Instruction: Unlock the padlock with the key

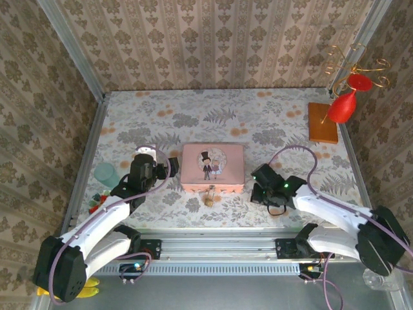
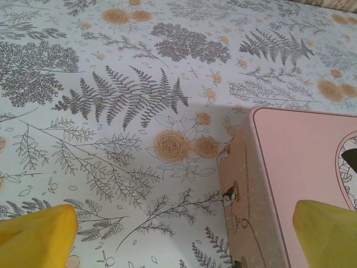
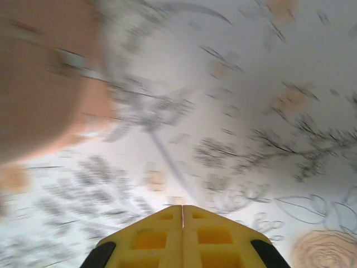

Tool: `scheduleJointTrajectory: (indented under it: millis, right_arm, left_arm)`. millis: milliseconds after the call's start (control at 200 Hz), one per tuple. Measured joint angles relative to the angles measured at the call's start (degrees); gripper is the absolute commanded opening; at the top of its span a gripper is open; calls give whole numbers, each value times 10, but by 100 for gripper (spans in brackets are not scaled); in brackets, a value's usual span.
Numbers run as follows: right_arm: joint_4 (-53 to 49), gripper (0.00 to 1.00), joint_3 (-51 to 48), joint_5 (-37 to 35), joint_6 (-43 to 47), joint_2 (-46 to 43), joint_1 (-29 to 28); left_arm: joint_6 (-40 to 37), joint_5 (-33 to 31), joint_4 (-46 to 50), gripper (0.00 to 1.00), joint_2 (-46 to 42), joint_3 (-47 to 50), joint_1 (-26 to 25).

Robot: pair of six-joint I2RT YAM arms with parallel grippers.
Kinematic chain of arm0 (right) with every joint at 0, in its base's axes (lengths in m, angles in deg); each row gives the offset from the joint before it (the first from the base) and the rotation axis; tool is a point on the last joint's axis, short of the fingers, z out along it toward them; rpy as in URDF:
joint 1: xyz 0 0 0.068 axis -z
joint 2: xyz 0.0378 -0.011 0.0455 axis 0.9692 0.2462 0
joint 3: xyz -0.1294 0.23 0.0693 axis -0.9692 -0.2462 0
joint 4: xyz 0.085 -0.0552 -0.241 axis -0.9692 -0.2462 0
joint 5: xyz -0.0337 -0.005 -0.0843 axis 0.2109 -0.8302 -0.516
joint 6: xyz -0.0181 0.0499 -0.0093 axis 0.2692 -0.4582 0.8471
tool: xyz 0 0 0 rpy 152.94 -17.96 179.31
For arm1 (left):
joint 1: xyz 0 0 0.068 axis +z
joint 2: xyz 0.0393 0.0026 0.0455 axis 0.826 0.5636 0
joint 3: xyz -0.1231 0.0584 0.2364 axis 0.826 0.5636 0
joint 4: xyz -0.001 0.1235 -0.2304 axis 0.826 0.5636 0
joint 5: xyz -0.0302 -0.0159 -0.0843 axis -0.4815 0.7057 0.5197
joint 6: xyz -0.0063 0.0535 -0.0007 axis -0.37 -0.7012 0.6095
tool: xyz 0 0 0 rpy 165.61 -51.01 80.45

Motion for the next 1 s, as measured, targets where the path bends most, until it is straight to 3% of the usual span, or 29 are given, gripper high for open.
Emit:
scheduleJointTrajectory:
  millis: [250,505,645,720,1000]
  right_arm:
    - [104,0,79,47,51,-70,-3]
    - [231,0,147,98,78,1,-31]
    - [276,0,181,112,87,35,-62]
    - [294,0,183,118,87,45,-79]
    - [330,0,183,129,86,77,-123]
  left_arm:
    - [-20,73,-58,99,-2,12,-9]
    - [-96,191,-240,88,-29,106,-105]
    - [-147,213,-325,86,-31,137,-141]
    - [-174,222,-367,79,-30,151,-154]
    - [-253,271,-496,69,42,174,-185]
